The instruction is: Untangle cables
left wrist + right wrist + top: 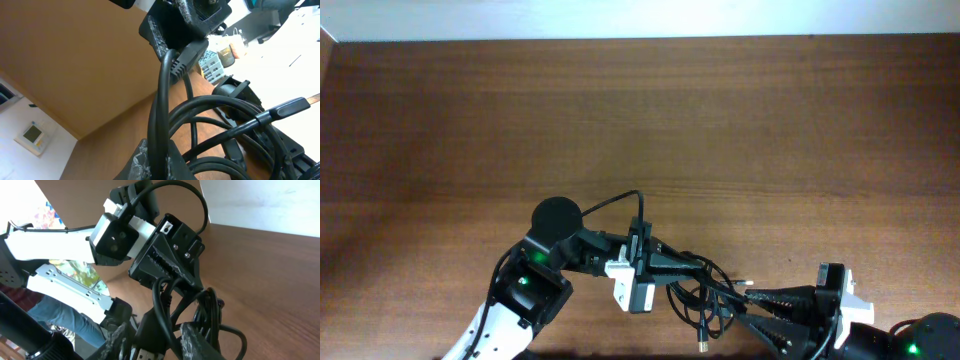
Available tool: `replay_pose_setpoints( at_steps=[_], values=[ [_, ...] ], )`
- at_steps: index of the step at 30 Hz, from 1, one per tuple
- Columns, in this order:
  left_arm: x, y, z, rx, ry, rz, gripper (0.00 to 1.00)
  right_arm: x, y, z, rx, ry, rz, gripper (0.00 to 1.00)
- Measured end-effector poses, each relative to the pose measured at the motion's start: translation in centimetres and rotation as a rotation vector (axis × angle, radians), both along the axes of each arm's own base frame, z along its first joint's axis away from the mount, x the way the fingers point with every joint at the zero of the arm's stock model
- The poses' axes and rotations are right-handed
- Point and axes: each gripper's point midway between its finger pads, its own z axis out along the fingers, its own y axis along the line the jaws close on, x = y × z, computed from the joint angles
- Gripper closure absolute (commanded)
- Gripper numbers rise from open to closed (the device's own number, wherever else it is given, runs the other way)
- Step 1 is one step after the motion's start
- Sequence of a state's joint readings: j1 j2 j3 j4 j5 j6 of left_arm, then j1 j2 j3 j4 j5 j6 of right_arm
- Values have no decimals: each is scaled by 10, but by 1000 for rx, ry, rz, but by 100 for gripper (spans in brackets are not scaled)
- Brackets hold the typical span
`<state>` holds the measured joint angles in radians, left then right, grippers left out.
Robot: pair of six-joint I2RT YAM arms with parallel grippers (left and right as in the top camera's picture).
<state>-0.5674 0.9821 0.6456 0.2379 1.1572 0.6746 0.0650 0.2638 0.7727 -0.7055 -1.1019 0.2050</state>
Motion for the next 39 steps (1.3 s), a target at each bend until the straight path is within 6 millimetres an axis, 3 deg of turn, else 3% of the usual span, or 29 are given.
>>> replay_pose_setpoints(
  at_steps=[7,20,22,24,27,33,39],
  values=[
    [-6,1,1,-6,-4,-33,100,1,-1,-4,-3,29,-9,84],
    [-2,0,-6,17,28,-18,100,3,-2,-10,-11,55,-30,92],
    [3,-2,-11,33,48,1,100,3,-2,-10,-11,55,-28,89],
    [6,-3,-12,35,48,12,100,2,-2,-9,-11,54,-26,75],
    [8,-3,-8,15,16,16,100,2,-2,-10,-12,51,-23,70],
    [6,-4,16,-67,-63,2,100,1,-1,-10,-15,45,-17,69],
    [-5,-2,17,-67,-44,-63,100,1,-1,-10,-17,42,-17,68]
  ],
)
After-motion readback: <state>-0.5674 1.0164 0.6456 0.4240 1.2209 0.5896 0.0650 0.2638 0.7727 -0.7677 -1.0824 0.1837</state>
